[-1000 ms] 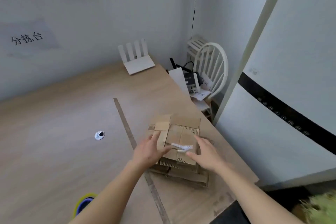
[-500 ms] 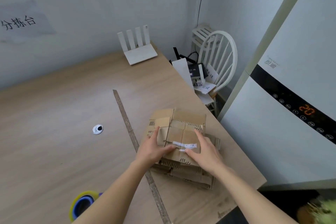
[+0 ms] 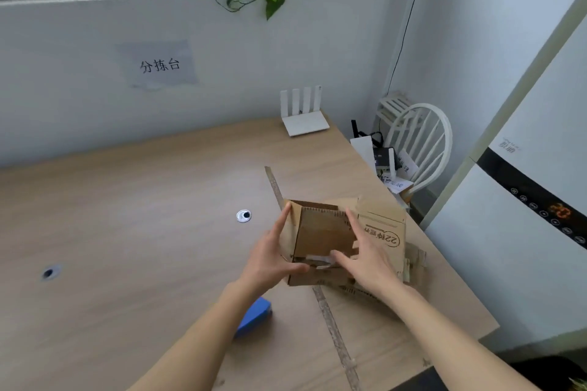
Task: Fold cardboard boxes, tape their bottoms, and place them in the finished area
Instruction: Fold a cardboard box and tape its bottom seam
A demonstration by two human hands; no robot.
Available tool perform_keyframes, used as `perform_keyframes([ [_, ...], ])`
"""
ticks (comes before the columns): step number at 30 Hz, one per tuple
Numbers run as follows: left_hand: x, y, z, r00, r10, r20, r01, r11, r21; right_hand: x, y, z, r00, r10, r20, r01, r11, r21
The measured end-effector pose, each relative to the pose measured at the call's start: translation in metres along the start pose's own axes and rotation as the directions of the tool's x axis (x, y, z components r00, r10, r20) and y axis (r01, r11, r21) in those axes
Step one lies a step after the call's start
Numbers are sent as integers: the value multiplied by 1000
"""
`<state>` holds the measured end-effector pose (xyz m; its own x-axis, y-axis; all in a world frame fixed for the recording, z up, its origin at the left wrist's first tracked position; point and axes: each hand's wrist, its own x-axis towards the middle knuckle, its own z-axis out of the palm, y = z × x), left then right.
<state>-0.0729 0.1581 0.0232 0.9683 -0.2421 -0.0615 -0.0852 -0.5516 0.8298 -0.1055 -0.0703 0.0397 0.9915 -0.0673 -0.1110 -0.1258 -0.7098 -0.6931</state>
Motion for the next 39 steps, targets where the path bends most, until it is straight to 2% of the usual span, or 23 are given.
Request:
perform_keyframes([
  [3, -58, -24, -42, 998, 7, -55, -7, 1000, 6, -32, -44, 31, 996, -74, 53, 77, 996, -48],
  [8, -145, -71, -90, 989, -3, -151, -7, 998, -62, -82, -93, 96, 980, -169, 107, 170, 985, 0],
  [17, -254, -170, -94, 977, -73, -202, 67, 997, -36, -140, -91, 209, 950, -229, 214, 246, 968, -55],
  [22, -285, -221, -64, 974, -103, -202, 105, 994, 1, -157, -62, 254, 944, -223, 244, 252, 963, -96],
  [27, -293, -255, -45, 957, -112, -266, 123, 992, 26, -164, -45, 282, 942, -263, 207, 293, 947, -132],
  [32, -293, -271, -41, 960, -63, -273, 76, 996, 36, -168, -41, 294, 926, -310, 215, 347, 923, -165],
  [39, -304, -265, -48, 912, -5, -410, 69, 987, 142, -173, -43, 310, 911, -333, 245, 375, 914, -153],
])
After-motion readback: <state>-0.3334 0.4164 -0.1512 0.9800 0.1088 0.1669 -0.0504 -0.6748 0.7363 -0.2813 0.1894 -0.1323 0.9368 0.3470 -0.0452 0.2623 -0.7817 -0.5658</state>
